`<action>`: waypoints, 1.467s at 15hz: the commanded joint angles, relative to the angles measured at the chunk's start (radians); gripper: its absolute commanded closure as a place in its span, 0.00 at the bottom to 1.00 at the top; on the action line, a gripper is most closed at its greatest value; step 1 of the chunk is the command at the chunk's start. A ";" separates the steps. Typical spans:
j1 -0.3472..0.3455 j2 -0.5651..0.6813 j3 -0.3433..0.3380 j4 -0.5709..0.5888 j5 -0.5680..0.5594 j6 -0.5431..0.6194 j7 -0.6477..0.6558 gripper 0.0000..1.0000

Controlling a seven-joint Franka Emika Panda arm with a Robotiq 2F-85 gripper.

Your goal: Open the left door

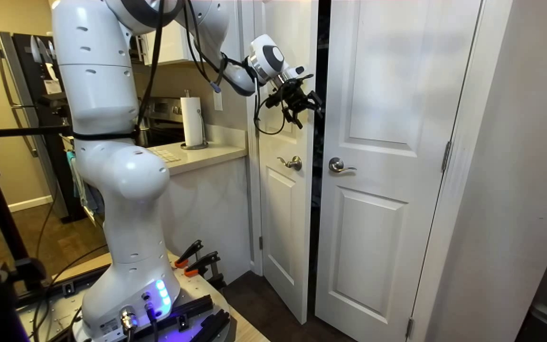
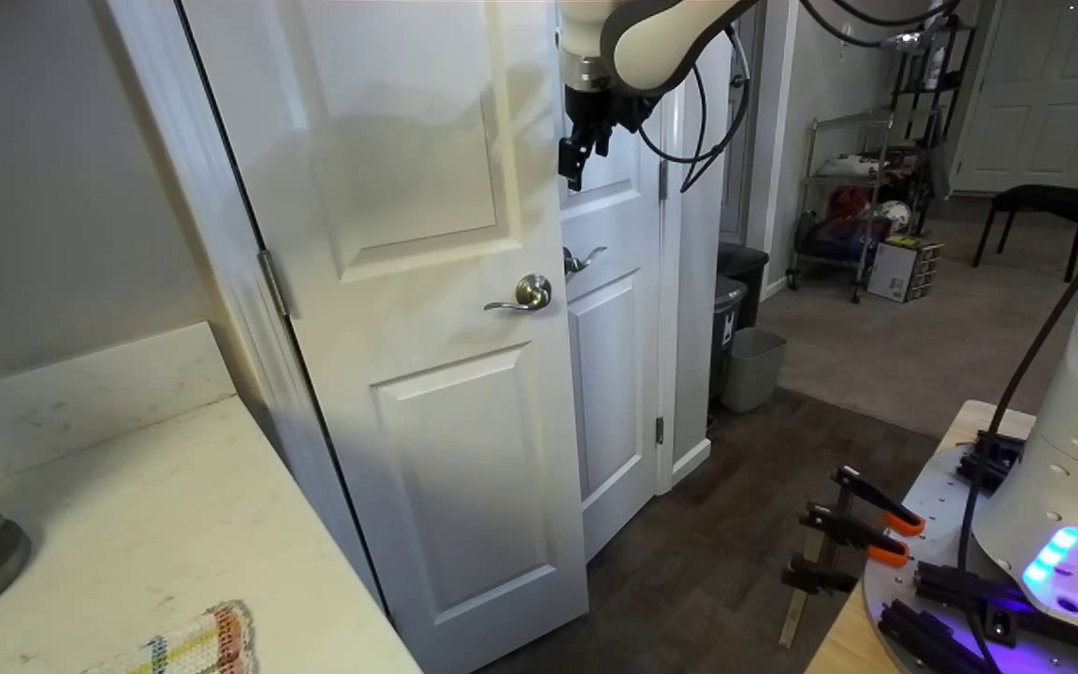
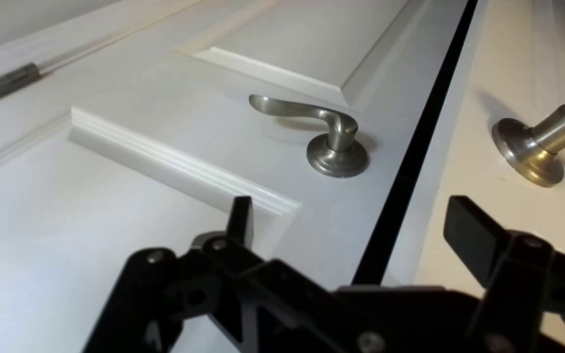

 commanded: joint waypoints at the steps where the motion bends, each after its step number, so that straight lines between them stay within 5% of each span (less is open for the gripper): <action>1: -0.020 -0.016 0.031 0.002 -0.077 0.036 -0.121 0.00; 10: -0.020 -0.004 0.040 0.013 -0.101 0.030 -0.093 0.00; 16: -0.096 0.025 -0.006 -0.107 0.240 0.503 -0.298 0.00; 22: -0.141 0.009 -0.015 -0.132 0.464 0.455 -0.634 0.00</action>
